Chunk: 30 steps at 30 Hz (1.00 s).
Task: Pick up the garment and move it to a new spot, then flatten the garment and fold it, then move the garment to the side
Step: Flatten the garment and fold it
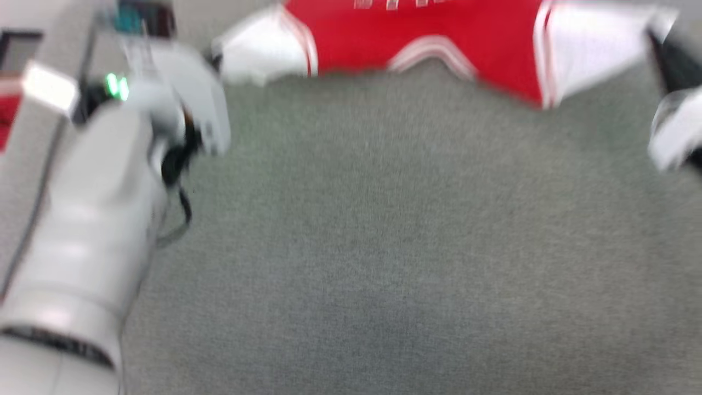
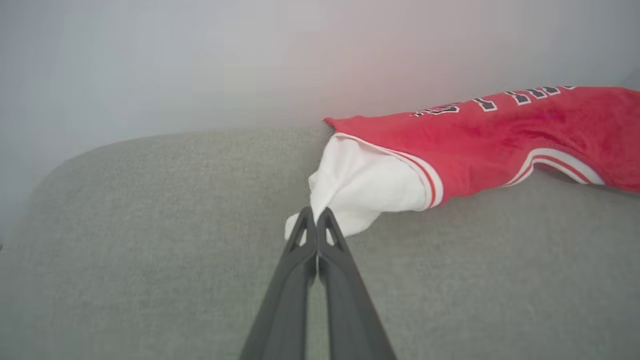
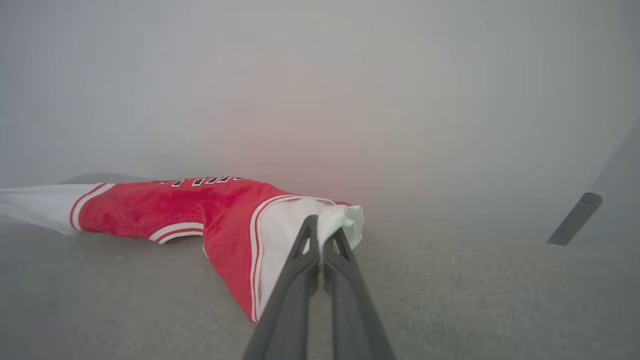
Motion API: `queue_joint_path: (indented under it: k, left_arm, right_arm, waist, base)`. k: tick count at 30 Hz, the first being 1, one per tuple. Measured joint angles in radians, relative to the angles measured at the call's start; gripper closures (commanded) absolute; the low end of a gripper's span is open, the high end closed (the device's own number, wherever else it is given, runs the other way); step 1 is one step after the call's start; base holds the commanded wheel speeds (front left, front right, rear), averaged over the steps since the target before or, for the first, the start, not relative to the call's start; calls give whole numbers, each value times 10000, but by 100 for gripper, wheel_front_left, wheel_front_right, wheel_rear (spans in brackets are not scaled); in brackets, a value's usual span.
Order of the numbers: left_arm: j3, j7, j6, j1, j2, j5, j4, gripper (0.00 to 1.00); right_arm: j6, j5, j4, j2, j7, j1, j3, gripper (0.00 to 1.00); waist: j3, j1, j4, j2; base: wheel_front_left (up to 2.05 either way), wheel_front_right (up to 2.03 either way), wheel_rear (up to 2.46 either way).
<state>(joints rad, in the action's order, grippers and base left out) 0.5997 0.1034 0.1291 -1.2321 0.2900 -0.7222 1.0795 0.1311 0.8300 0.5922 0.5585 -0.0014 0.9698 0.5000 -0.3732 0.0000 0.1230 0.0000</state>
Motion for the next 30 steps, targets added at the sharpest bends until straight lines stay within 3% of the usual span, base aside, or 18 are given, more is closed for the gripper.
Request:
queue_joint_path:
  k: [8, 14, 18, 25, 30]
  left_arm:
    - [433, -153, 13, 3796, 1154, -585, -2021, 100]
    - [240, 374, -711, 6334, 2251, -1129, -4412, 100]
    - [88, 1124, -1707, 8181, 3187, -1553, -6767, 100]
    - [-788, 1956, -4334, 11627, 4782, -2556, -11020, 100]
    - [-1482, 1837, -5691, 13668, 5423, -3147, -13064, 100]
  right_arm:
    - [0, 692, -1969, 742, 571, -4189, -84, 100]
    - [2, 679, -3657, 1444, 1639, -6803, -598, 100]
    - [2, 669, -4740, 1680, 2474, -8293, -1264, 100]
    - [2, 872, -6548, 1824, 4437, -11037, -2464, 100]
    - [0, 940, -7597, 1549, 5791, -12673, -3693, 100]
  waist:
    - [1885, 0, -114, 0]
    - [2984, 0, -147, 0]
    - [3427, 0, -170, 0]
    - [3355, 0, -214, 0]
    - [3062, 0, -211, 0]
  base:
    - [0, 0, 0]
    - [0, 0, 0]
    - [0, 0, 0]
    - [0, 0, 0]
    - [0, 0, 0]
